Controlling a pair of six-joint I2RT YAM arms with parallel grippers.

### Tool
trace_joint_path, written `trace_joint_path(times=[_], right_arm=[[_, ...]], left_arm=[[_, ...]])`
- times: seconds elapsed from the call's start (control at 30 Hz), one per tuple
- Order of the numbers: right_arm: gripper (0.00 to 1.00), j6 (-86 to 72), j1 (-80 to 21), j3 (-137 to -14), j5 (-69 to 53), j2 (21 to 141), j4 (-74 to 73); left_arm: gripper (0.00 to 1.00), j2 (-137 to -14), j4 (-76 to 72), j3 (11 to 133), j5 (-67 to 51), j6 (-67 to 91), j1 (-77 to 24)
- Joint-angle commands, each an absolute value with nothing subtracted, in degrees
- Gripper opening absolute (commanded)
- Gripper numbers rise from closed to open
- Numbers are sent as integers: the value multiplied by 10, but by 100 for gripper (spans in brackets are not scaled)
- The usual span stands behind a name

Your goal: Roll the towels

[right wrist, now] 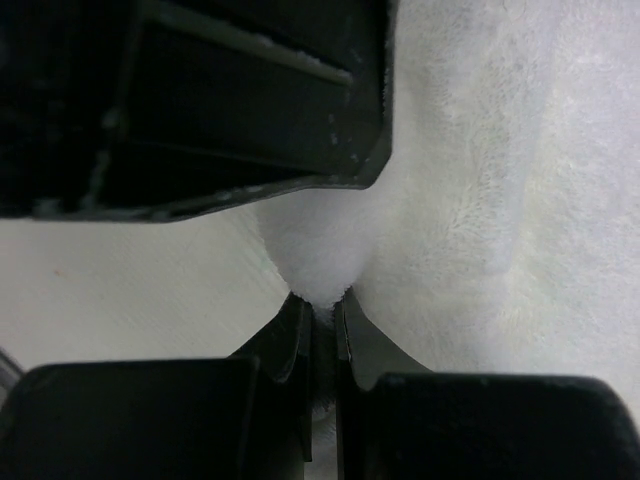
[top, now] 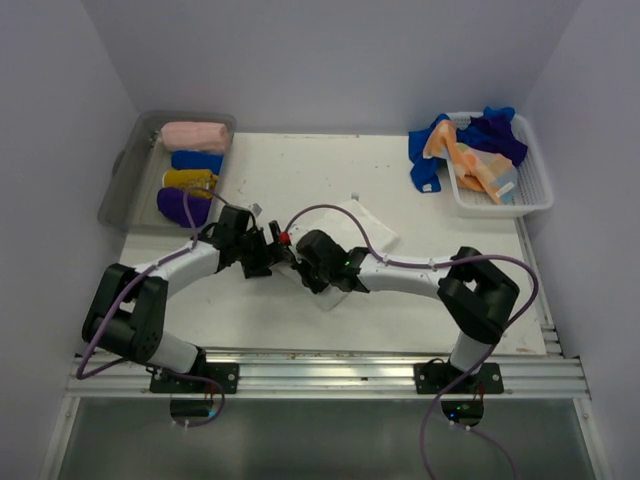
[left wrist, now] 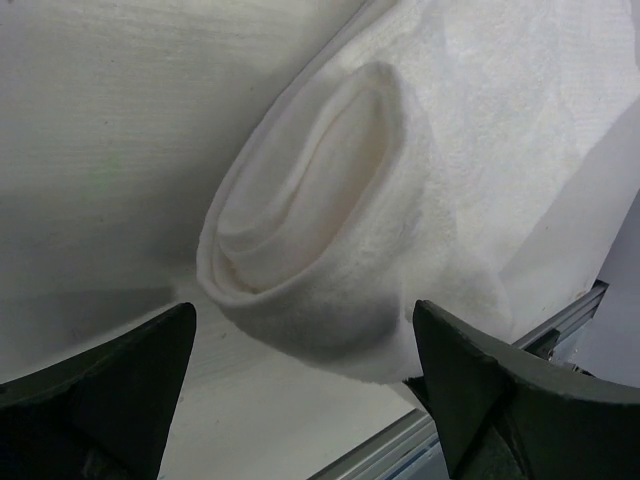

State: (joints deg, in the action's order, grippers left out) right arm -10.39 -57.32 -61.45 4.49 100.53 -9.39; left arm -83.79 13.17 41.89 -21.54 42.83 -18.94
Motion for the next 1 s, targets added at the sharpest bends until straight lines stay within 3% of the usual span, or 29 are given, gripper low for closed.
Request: trace_joint_path(times=[0.0, 0.2, 0.3, 0.4, 0.43, 0.47, 0.5, 0.6, 0.7, 0.97], right_arm=[[0, -125, -571, -609, 16, 967, -76], [0, -131, -568, -603, 11, 947, -76], [0, -131, -566, -604, 13, 947, -81], [0, -128, -567, -602, 18, 948, -87], [0, -126, -566, -602, 20, 948, -92], [3, -123, -566, -601, 32, 947, -94], [17, -112, -567, -602, 35, 947, -98], [46, -78, -582, -611, 88, 947, -126], [60, -43, -605, -614, 152, 939, -147], [65, 16, -668, -618, 238, 946, -140]], left_arm=[[93, -858, 42, 410, -215, 472, -200], [88, -882, 34, 420, -176, 490, -217], [75, -901, 36, 425, -165, 498, -225], [48, -912, 53, 431, -155, 506, -228], [28, -917, 67, 438, -147, 505, -228], [18, -920, 82, 446, -142, 502, -228], [2, -927, 114, 462, -135, 500, -228], [0, -932, 150, 484, -135, 496, -228], [0, -926, 170, 497, -140, 497, -227], [0, -940, 203, 526, -160, 499, -228]])
